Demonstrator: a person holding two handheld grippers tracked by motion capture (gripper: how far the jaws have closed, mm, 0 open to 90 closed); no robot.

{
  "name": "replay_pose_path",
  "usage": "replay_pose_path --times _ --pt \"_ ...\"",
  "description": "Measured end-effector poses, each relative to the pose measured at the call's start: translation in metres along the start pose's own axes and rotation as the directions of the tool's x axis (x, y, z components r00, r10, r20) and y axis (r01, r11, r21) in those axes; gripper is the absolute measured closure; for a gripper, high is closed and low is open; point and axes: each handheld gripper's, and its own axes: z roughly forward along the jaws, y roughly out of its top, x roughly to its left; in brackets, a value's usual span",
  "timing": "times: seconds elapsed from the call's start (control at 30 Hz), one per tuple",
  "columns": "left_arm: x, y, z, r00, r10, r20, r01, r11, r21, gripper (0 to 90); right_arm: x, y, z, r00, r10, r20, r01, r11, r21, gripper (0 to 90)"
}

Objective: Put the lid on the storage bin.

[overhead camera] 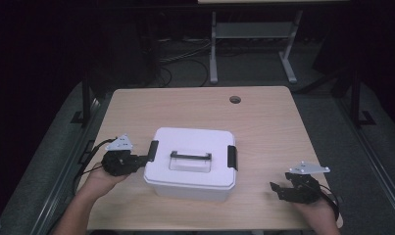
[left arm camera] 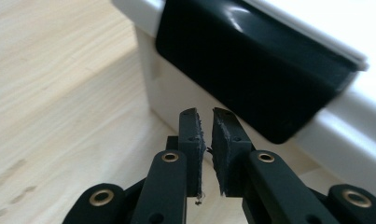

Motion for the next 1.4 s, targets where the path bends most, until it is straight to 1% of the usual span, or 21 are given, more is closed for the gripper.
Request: replay_pose_path --times 0.03,0.1,0.17,0.23,0.33,0.4,0.43,0.47,0.67,0.83,0.93,0.97,1.03,1.1,1.23,1.27,1.3,1.33,1.4 --pt "-0.002 -0.001 0.001 1.0 -0.001 0.001 0.001 0.9999 -0.011 81.6 0.0 0.0 0.0 1.0 0.0 0.0 0.0 1.0 0.001 30.7" --pt "-0.004 -0.002 0.002 1.0 -0.002 0.0 0.002 1.0 -0.007 81.7 0.0 0.0 0.0 1.0 -0.002 0.001 0.002 1.0 0.002 30.7" --pt "-0.006 -0.004 0.002 0.9998 -0.018 0.0 0.018 0.9996 -0.022 81.9 0.0 -0.001 0.0 1.0 0.0 0.0 0.0 1.0 0.002 30.9" --pt "-0.006 -0.005 0.0 0.9998 -0.021 0.006 0.021 0.9995 -0.024 81.9 -0.001 -0.001 0.0 1.0 0.001 0.002 -0.001 1.0 0.004 30.9" --pt "-0.01 -0.006 -0.002 0.9991 -0.03 0.029 0.031 0.9985 -0.044 81.9 0.0 0.0 0.0 1.0 0.0 0.001 0.0 1.0 0.002 30.9" --pt "-0.013 -0.006 -0.002 0.9989 -0.029 0.037 0.03 0.9984 -0.049 81.8 0.0 0.0 0.0 1.0 0.0 0.001 0.0 1.0 0.001 30.9" --pt "-0.014 -0.006 -0.002 0.9985 -0.035 0.042 0.037 0.998 -0.051 81.9 0.0 0.0 0.0 1.0 0.0 0.0 0.0 1.0 0.001 30.9" --pt "-0.014 -0.007 -0.002 0.9982 -0.033 0.05 0.036 0.9979 -0.054 81.9 0.0 0.0 0.0 1.0 -0.001 0.001 0.001 1.0 0.003 31.0" --pt "-0.024 -0.011 -0.001 0.9972 -0.028 0.069 0.032 0.9973 -0.066 81.8 -0.001 -0.001 -0.001 1.0 0.004 0.004 -0.004 1.0 0.002 31.0" --pt "-0.03 -0.014 0.0 0.9964 -0.024 0.082 0.03 0.9968 -0.074 81.7 -0.002 -0.001 -0.001 1.0 0.004 0.003 -0.004 1.0 -0.001 30.9" --pt "-0.034 -0.014 0.0 0.9964 -0.025 0.081 0.031 0.9966 -0.077 81.7 -0.002 -0.001 -0.001 1.0 0.003 0.003 -0.003 1.0 0.0 31.0" --pt "-0.035 -0.014 0.0 0.9951 -0.021 0.097 0.028 0.9967 -0.077 81.7 -0.002 -0.001 -0.001 1.0 0.004 0.003 -0.004 1.0 0.001 31.0" --pt "-0.037 -0.015 0.0 0.9953 -0.021 0.094 0.029 0.9961 -0.084 81.5 -0.001 -0.001 -0.001 1.0 0.006 0.003 -0.006 1.0 0.002 31.0" --pt "-0.037 -0.016 0.001 0.9958 -0.017 0.09 0.024 0.9964 -0.081 81.1 -0.001 -0.001 -0.001 1.0 0.005 0.004 -0.005 1.0 0.004 31.0" --pt "-0.036 -0.016 0.0 0.9959 -0.02 0.088 0.027 0.9964 -0.081 81.1 -0.001 -0.001 -0.001 1.0 0.005 0.003 -0.005 1.0 0.001 31.0" --pt "-0.035 -0.016 -0.001 0.9969 -0.017 0.077 0.023 0.9962 -0.084 81.0 -0.001 -0.001 -0.001 1.0 0.004 0.003 -0.004 1.0 0.0 31.0" --pt "-0.035 -0.017 -0.002 0.9971 -0.018 0.074 0.024 0.9965 -0.08 81.0 -0.002 -0.001 -0.001 1.0 0.006 0.003 -0.006 1.0 0.001 31.0" --pt "-0.034 -0.017 -0.003 0.998 -0.012 0.063 0.017 0.9968 -0.079 81.0 -0.002 -0.002 -0.001 1.0 0.007 0.005 -0.007 1.0 0.003 31.0" --pt "-0.032 -0.018 -0.005 0.999 -0.013 0.044 0.016 0.9971 -0.075 81.0 -0.002 -0.002 -0.002 0.9999 0.009 0.005 -0.009 1.0 -0.001 31.0"
